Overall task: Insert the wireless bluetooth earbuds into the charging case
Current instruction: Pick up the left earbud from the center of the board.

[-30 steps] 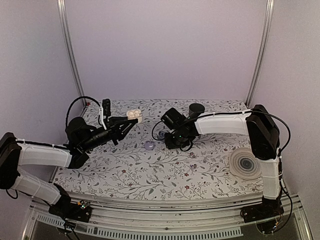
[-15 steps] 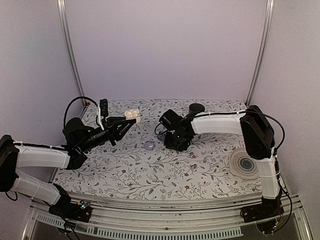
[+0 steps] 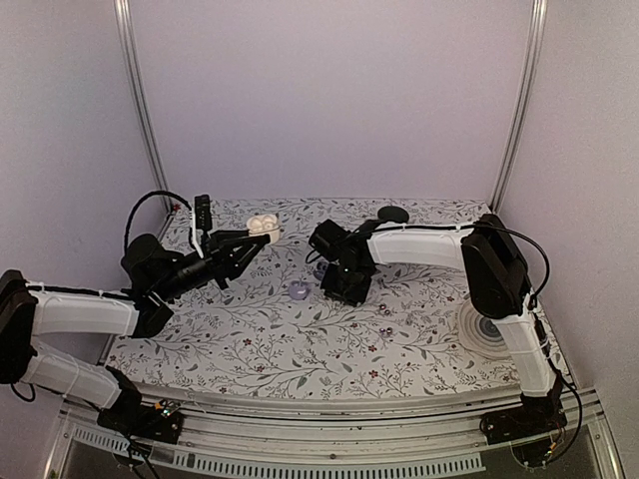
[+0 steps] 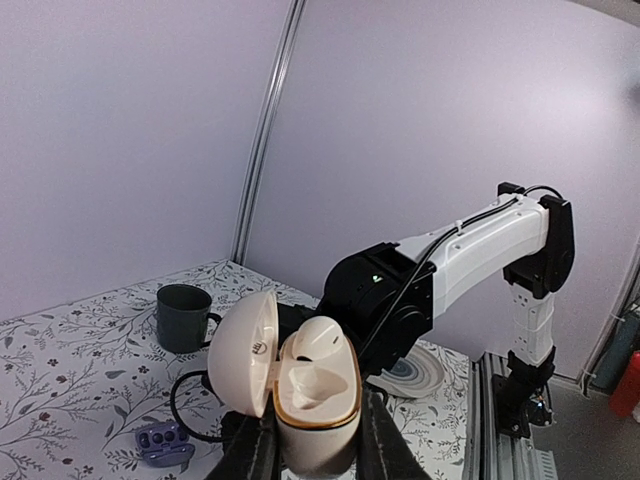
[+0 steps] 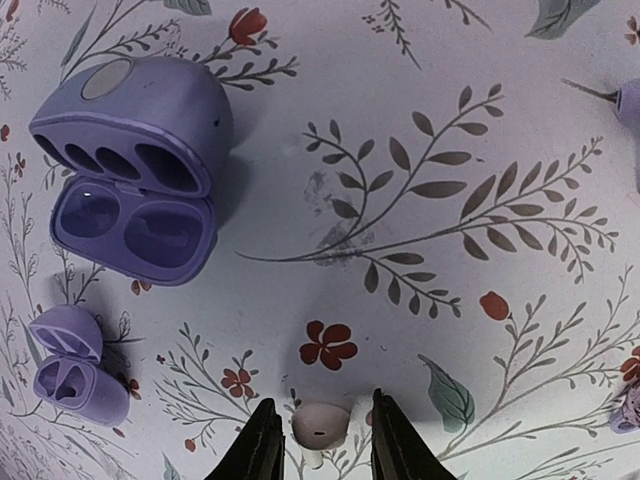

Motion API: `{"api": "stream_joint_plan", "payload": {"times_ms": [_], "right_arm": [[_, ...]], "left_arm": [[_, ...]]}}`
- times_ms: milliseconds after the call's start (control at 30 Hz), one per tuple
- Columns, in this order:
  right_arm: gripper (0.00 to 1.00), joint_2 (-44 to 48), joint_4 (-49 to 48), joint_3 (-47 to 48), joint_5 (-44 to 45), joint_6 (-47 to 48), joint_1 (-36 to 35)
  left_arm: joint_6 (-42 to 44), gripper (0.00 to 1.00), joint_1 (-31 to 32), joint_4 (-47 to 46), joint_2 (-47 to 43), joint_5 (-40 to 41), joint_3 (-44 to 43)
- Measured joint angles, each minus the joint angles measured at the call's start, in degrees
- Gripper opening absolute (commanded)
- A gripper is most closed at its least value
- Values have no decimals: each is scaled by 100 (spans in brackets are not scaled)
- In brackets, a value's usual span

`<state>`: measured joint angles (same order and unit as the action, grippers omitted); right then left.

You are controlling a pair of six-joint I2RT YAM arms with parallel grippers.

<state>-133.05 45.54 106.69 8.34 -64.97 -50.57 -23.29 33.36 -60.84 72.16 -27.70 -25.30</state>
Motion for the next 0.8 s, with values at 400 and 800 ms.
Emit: {"api": "stream_joint_plan", "payload": {"times_ms": [400,800], "right_arm": [[29,-59,116,92,-98,-136,0],[20,-315,175,463,-7,66,-63]], "left_arm": [[-68,0,-94,-101,-170,-66,85],[-98,0,-116,-109,-186,-103,94]]}}
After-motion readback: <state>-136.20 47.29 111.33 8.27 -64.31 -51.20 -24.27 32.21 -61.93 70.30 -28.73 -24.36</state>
